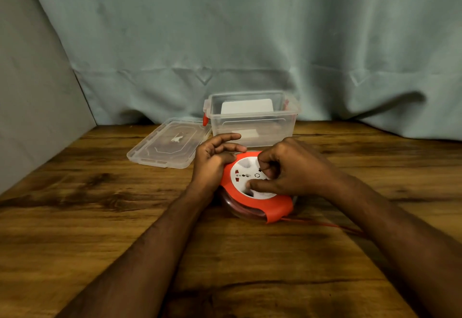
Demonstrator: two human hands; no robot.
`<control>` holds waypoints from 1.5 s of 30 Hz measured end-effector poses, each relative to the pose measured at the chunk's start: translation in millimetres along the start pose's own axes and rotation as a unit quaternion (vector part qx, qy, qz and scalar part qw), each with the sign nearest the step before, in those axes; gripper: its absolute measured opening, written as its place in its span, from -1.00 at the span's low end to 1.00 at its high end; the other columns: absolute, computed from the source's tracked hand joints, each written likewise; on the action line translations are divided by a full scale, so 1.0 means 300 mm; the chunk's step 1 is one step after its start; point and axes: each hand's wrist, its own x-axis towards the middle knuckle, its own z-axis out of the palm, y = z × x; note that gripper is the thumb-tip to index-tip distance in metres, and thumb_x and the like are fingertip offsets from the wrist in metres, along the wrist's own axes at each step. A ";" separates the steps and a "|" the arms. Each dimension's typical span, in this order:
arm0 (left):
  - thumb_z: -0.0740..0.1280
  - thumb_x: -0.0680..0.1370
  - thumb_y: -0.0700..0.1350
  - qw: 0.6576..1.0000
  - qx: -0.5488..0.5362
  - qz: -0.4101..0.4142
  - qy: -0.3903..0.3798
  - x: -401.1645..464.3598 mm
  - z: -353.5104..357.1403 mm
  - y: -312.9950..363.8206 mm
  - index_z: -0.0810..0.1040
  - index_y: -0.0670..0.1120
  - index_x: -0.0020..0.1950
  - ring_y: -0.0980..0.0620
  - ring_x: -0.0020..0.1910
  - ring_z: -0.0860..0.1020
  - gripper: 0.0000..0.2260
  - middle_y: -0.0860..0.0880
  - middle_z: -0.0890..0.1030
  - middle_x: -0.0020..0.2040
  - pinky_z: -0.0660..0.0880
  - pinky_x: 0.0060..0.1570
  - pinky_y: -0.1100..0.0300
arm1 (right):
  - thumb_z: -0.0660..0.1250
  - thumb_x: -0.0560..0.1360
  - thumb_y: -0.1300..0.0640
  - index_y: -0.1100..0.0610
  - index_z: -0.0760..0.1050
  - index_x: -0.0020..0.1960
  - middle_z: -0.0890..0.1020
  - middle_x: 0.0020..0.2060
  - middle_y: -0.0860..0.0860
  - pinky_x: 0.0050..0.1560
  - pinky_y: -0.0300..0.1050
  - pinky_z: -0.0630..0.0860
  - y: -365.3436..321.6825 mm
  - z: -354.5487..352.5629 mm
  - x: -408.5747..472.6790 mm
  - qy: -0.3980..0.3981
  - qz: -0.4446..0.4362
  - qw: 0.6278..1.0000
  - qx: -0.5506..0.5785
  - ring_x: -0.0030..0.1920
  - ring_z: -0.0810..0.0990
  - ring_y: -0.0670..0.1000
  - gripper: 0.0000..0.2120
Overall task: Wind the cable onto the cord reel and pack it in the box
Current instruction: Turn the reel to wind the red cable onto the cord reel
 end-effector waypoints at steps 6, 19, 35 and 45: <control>0.22 0.48 -0.51 1.000 0.001 0.006 0.000 -0.003 0.004 0.000 0.61 -0.23 0.25 -0.10 -0.05 0.70 -0.59 -0.22 0.72 -0.03 0.65 -0.07 0.14 | 0.54 0.43 -0.02 -0.08 0.53 -0.04 0.55 -0.35 -0.22 -0.30 -0.15 0.39 0.023 -0.016 -0.009 0.083 -0.041 0.996 -0.003 -0.31 0.52 -0.11 -0.79; 0.24 0.50 -0.47 1.000 0.012 0.010 -0.005 -0.002 0.003 0.000 0.62 -0.19 0.23 -0.14 0.00 0.71 -0.62 -0.21 0.73 0.00 0.67 -0.02 0.06 | 0.56 0.41 0.24 -0.24 0.27 0.26 0.63 0.20 -0.42 -0.31 -0.22 0.37 0.062 -0.024 0.001 -0.072 -0.022 0.993 0.096 -0.24 0.54 -0.31 -0.33; 0.23 0.48 -0.49 1.000 0.002 0.008 0.000 0.002 -0.002 -0.004 0.63 -0.20 0.21 -0.09 0.00 0.71 -0.60 -0.20 0.73 -0.01 0.62 -0.11 0.19 | 0.67 0.26 -0.07 -0.15 0.24 0.02 0.68 -0.03 -0.19 -0.30 -0.08 0.48 0.043 -0.045 -0.014 -0.035 0.006 0.994 0.107 -0.25 0.56 -0.24 -0.37; 0.22 0.47 -0.50 1.000 0.002 0.014 0.001 -0.001 -0.001 -0.003 0.62 -0.22 0.22 -0.10 0.00 0.70 -0.59 -0.23 0.72 0.00 0.65 -0.04 0.14 | 0.51 0.25 -0.36 0.05 0.40 -0.28 0.54 -0.42 -0.08 -0.39 -0.11 0.34 0.036 -0.016 -0.008 -0.009 0.006 1.000 -0.007 -0.36 0.49 -0.07 -0.48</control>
